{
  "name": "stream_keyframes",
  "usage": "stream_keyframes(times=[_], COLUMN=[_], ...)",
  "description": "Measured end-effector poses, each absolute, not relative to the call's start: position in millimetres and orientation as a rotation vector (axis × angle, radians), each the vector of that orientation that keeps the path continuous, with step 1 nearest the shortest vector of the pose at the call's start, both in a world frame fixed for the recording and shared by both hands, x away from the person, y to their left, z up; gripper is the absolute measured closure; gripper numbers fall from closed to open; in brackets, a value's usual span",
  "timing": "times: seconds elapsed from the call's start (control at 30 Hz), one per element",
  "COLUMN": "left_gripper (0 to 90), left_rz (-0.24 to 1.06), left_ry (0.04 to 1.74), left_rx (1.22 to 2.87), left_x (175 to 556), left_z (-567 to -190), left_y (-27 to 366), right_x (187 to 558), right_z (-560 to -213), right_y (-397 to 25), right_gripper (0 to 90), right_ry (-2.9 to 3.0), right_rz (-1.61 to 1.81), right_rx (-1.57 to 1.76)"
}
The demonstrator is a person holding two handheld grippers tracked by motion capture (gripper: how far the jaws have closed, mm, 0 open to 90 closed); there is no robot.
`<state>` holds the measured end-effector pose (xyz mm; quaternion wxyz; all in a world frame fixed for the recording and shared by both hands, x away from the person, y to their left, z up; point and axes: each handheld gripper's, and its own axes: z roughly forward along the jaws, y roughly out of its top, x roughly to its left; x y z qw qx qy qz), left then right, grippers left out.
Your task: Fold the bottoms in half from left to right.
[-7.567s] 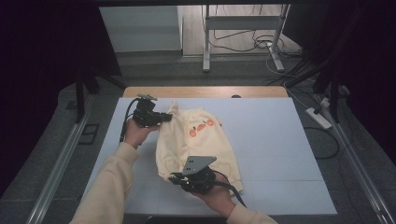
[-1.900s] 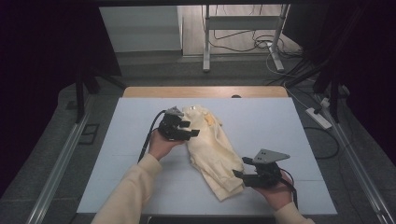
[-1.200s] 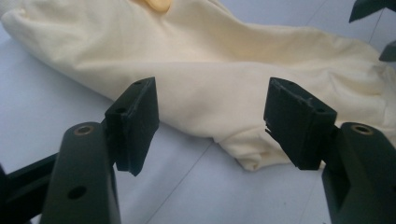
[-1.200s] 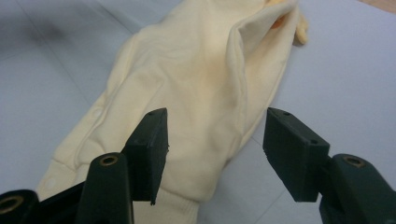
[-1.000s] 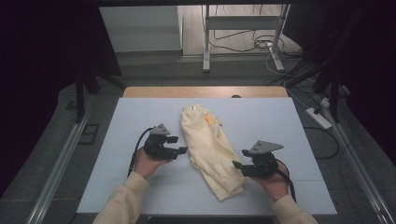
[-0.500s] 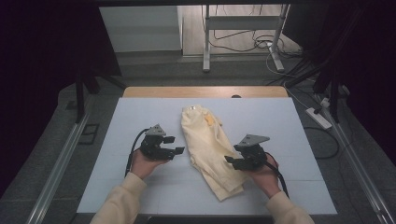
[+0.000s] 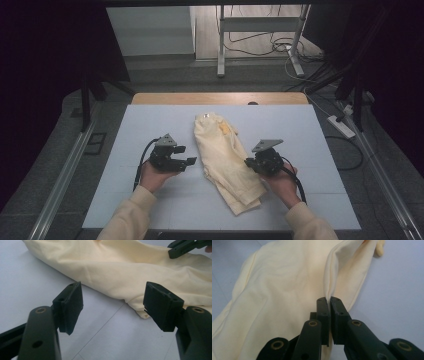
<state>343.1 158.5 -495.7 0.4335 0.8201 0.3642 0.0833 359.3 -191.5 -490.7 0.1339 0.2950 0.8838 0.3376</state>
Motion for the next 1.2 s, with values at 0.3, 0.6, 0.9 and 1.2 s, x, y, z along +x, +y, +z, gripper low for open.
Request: stream_keyframes(times=[0.3,0.6,0.9,1.2], left_gripper=[31.4,31.3,31.1,31.0], left_rz=[0.201,0.213,0.211,0.205], left_ry=[0.914,0.917,0.917,0.915], left_rx=[2.030,2.030,2.029,2.020], left_x=[343.0,342.6,342.5,341.9], left_z=[-495.9,-495.5,-495.9,-494.9], left_y=[160.0,160.9,161.0,162.0], right_x=[348.7,346.2,328.1,307.6], right_z=[-490.0,-500.6,-475.5,-478.6], right_y=[-210.4,-207.4,-208.5,-179.1], right_gripper=[86.3,69.0,50.7,46.1], right_ry=[2.571,2.575,2.512,2.632], right_rz=[0.984,0.881,1.086,1.114], right_rx=[0.887,0.841,0.814,0.702])
